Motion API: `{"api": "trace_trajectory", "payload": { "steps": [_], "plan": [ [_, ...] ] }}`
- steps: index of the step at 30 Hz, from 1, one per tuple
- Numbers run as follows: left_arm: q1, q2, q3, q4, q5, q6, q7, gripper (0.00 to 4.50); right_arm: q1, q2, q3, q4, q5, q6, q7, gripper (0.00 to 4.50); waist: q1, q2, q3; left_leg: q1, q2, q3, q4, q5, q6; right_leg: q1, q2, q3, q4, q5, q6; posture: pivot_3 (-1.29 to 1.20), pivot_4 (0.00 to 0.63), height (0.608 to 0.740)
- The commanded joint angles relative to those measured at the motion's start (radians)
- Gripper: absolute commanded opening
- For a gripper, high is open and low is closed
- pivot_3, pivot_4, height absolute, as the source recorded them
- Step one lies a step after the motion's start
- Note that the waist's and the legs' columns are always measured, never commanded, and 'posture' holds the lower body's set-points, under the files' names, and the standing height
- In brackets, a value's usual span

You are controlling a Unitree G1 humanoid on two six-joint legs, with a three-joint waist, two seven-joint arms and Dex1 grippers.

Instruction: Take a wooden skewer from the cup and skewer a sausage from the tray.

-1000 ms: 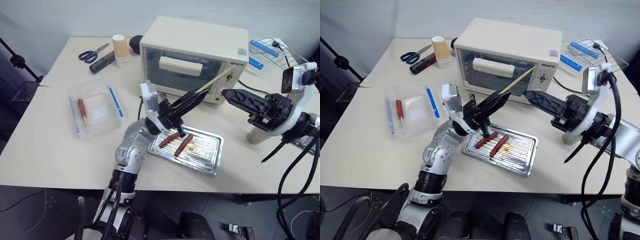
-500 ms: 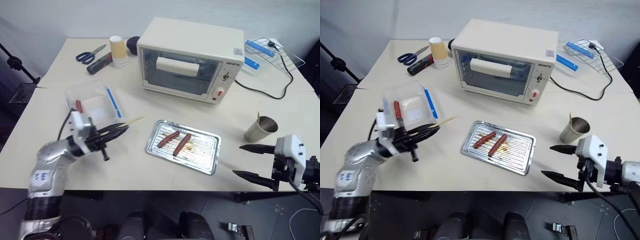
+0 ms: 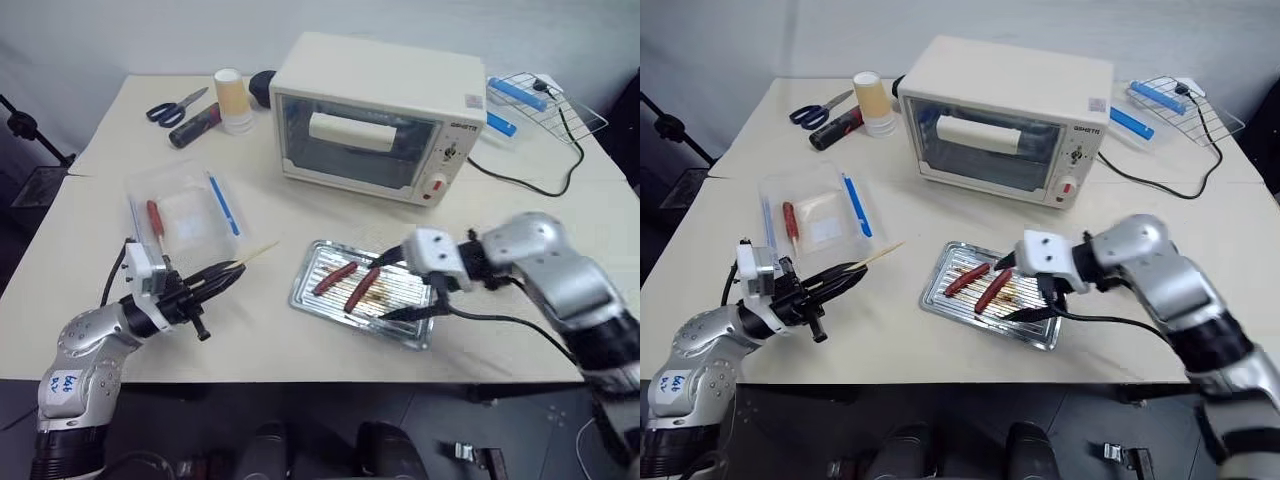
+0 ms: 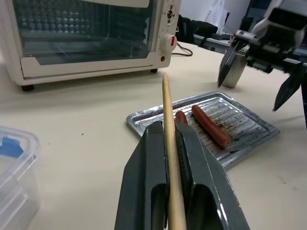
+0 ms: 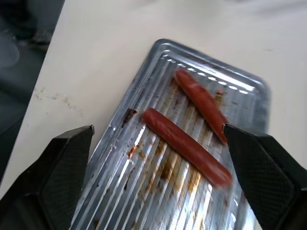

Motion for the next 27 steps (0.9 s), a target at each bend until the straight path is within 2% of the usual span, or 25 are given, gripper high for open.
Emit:
{"api": "trace_trajectory", "payload": {
  "steps": [1,5,11,14,18,22,27],
  "plan": [
    [0.008,0.003,0.011,-0.053,-0.023,0.000,0.006,0.00,-0.115,0.063,0.068,0.161,-0.096,-0.119,0.076,4.44,-0.002,0.000,0.000,0.000,0.000,0.000,0.000,0.000,0.000,0.000,0.000,0.000,0.000,0.000,0.000,0.00,0.150,0.740],
    [0.028,0.005,0.019,-0.074,-0.029,0.006,0.013,0.00,-0.173,0.105,0.108,0.280,-0.152,-0.190,0.138,4.44,-0.002,0.000,0.000,0.000,0.000,0.000,0.000,0.000,0.000,0.000,0.000,-0.001,0.001,0.000,0.000,0.00,0.150,0.740],
    [0.057,0.003,0.037,-0.102,-0.040,0.011,0.039,0.00,-0.177,0.126,0.103,0.343,-0.198,-0.291,0.172,4.44,-0.005,0.000,0.000,0.000,0.001,0.001,0.000,0.000,0.000,-0.001,0.000,-0.001,0.002,0.000,0.000,0.00,0.150,0.740],
    [0.057,0.000,0.035,-0.104,-0.039,0.012,0.043,0.00,-0.177,0.145,0.100,0.368,-0.216,-0.314,0.160,3.89,-0.005,0.000,0.000,0.000,0.001,0.001,0.000,0.000,0.000,-0.001,0.000,0.000,0.002,0.000,0.000,0.00,0.150,0.740],
    [0.051,-0.002,0.031,-0.100,-0.039,0.010,0.044,0.00,-0.173,0.154,0.094,0.380,-0.239,-0.334,0.155,2.71,-0.005,0.000,0.000,0.000,0.001,0.001,0.000,0.000,-0.001,-0.002,0.000,0.000,0.002,0.000,0.000,0.00,0.150,0.740],
    [0.044,-0.004,0.030,-0.089,-0.039,0.004,0.040,0.00,-0.166,0.147,0.093,0.373,-0.257,-0.343,0.153,2.71,-0.005,0.000,0.000,0.000,0.001,0.002,0.000,0.000,-0.001,-0.002,0.000,0.000,0.002,0.000,0.000,0.00,0.150,0.740],
    [0.032,-0.009,0.025,-0.079,-0.037,0.004,0.040,0.00,-0.162,0.154,0.094,0.334,-0.281,-0.266,0.137,2.71,-0.005,0.000,0.000,0.000,0.001,0.002,0.000,0.000,-0.001,-0.002,0.000,0.000,0.003,0.000,0.000,0.00,0.150,0.740]
  ]
}}
